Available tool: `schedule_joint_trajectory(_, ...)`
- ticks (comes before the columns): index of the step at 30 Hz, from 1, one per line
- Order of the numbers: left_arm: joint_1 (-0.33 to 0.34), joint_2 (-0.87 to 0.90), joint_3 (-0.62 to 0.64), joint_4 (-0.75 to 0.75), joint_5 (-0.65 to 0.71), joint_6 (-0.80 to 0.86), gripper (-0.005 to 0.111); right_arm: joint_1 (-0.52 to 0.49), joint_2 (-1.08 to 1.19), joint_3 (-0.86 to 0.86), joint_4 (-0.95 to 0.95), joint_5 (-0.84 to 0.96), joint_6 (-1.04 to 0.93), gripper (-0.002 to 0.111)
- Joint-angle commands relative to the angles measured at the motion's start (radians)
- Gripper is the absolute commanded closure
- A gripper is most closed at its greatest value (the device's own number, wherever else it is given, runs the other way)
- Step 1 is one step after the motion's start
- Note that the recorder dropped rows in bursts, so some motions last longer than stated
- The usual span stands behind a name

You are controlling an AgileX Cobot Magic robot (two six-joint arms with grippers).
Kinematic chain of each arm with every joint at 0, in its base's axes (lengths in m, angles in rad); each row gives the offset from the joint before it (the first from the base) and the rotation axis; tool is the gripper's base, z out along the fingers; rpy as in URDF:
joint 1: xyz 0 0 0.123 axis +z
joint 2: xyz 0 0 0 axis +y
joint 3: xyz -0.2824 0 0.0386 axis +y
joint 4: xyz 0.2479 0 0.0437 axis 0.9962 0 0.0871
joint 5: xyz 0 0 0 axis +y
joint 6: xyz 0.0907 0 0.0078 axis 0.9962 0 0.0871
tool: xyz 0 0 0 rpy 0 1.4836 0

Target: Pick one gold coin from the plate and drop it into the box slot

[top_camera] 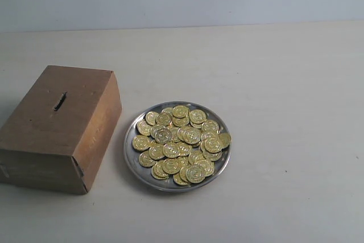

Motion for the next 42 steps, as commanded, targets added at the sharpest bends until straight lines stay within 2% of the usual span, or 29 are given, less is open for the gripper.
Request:
schedule_joint_trajectory(1,0.002,-0.006,0.003,0.009,0.128,-0.017,0.107,-0.004,-0.006,0.005,0.002,-0.011,-0.008,0.108)
schedule_joint_trajectory(11,0.003,-0.006,0.003,0.009,0.267,-0.073,0.107,-0.004,-0.006,0.005,0.002,-0.011,-0.008,0.108)
schedule_joint_trajectory(14,0.025,-0.006,0.003,0.023,0.303,-0.123,0.107,-0.004,-0.006,0.005,0.002,-0.011,-0.008,0.108)
schedule_joint_trajectory(19,0.053,-0.006,0.003,0.033,0.317,-0.162,0.107,-0.004,-0.006,0.005,0.002,-0.011,-0.008,0.108)
schedule_joint_trajectory(42,0.053,-0.006,0.003,0.076,0.326,-0.192,0.107,-0.004,-0.005,0.005,0.005,-0.011,-0.008,0.108)
